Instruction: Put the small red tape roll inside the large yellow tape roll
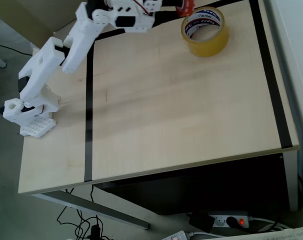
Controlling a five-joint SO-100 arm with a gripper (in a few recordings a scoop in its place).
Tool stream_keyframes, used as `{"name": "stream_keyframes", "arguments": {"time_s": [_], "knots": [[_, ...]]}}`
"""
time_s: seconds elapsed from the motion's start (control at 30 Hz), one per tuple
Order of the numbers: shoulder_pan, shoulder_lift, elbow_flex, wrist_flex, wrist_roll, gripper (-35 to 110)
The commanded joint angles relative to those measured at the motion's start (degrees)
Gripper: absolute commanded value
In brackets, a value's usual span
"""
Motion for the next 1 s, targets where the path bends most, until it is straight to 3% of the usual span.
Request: {"name": "stream_keyframes", "arguments": {"time_s": [0.0,0.53,0.97], "knots": [[-1.1,2.8,0.4,-3.7,0.5,0],[-1.8,-1.4,3.0,-0.1,0.7,0],[-1.4,-3.3,2.5,3.6,0.8,11]]}}
